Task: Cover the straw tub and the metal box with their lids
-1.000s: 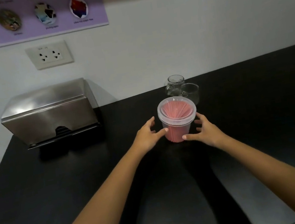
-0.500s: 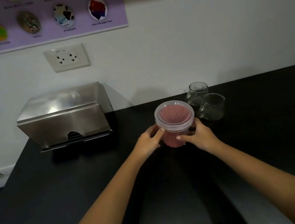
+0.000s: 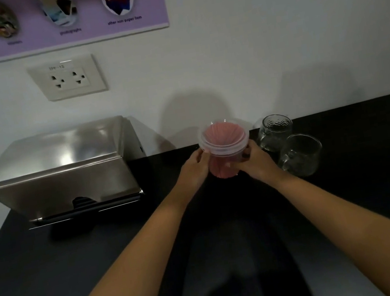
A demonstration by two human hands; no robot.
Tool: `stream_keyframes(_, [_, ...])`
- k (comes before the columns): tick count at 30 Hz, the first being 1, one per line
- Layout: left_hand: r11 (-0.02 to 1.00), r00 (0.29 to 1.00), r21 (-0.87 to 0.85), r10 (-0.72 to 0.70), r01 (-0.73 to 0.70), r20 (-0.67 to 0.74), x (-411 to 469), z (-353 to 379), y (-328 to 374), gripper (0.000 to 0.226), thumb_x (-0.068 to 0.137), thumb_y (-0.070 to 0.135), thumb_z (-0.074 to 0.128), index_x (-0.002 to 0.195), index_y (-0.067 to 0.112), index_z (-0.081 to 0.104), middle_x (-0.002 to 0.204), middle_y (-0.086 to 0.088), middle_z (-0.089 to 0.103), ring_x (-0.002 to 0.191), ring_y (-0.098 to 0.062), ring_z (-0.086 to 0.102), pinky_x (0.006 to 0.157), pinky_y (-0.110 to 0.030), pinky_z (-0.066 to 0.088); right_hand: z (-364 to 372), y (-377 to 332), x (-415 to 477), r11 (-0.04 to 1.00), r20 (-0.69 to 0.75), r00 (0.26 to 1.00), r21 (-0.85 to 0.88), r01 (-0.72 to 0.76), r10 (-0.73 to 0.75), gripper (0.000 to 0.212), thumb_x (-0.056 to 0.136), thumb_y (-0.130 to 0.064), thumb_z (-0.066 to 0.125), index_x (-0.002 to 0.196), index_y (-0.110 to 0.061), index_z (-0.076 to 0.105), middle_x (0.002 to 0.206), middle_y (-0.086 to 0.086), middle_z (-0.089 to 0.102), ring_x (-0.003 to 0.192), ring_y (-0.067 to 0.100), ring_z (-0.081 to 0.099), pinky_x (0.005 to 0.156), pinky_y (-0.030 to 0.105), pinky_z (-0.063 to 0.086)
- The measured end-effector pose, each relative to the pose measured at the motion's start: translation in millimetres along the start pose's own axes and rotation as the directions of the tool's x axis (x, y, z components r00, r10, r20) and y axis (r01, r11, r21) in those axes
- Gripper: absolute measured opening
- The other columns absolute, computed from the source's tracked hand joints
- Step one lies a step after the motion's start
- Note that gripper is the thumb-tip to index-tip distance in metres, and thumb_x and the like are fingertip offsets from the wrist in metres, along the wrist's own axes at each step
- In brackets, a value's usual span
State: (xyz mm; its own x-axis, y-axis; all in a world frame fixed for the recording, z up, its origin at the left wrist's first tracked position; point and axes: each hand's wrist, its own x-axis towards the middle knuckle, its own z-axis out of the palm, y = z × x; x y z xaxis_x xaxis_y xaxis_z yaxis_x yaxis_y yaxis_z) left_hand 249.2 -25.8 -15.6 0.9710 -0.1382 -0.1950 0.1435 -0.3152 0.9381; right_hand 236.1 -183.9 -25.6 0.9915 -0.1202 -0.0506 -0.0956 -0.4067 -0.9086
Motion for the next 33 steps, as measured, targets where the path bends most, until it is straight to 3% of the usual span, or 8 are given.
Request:
stream_keyframes(8, [0.992,0.999,0.115,0.054,-0.053,-0.004,34.2,-0.9,6.6,0.047,0.094,0.043,0.037,0.130,0.016,0.048,0.132,-0.011,0.055,0.116,-0.025,0.055,0.104,-0.038,0.039,-4.3,4.3,37.2,1.000,-0.010,1.000,-0.006,-0.024,0.024,0.080,0.065,-0.016,0.078,0.130,-0.005,0.034,0.125,0.016,0.055,0.113,0.029,0.054,0.097,0.041,0.044])
stream_keyframes(15, [0.998,0.999,0.044,0.033,-0.033,-0.003,47.0,2.5,10.2,0.047,0.094,0.042,0.037,0.133,0.018,0.045,0.135,-0.010,0.052,0.119,-0.025,0.052,0.106,-0.043,0.039,-4.1,3.7,53.8,0.999,-0.013,1.000,-0.051,-0.017,0.017,0.082,0.066,-0.022,0.078,0.133,-0.006,0.032,0.128,0.016,0.053,0.116,0.030,0.052,0.100,0.042,0.042])
stream_keyframes(22, [1.000,1.000,0.002,0.009,-0.009,-0.002,49.9,1.9,8.3,0.048,0.093,0.043,0.038,0.135,0.020,0.043,0.137,-0.009,0.051,0.123,-0.024,0.050,0.108,-0.044,0.037,-1.6,5.7,58.5,0.998,-0.025,1.000,-0.065,-0.019,0.017,0.081,0.067,-0.024,0.077,0.132,-0.006,0.032,0.127,0.014,0.054,0.114,0.028,0.053,0.089,0.031,0.041])
stream_keyframes(33, [1.000,1.000,0.003,-0.002,0.002,-0.024,49.6,-0.2,9.2,0.044,0.094,0.036,0.039,0.133,0.016,0.045,0.137,-0.010,0.052,0.122,-0.024,0.051,0.107,-0.043,0.038,-1.4,-0.7,55.5,0.997,-0.013,0.999,-0.057,-0.044,0.044,0.080,0.067,-0.022,0.078,0.131,-0.005,0.032,0.128,0.015,0.053,0.115,0.030,0.053,0.099,0.042,0.042])
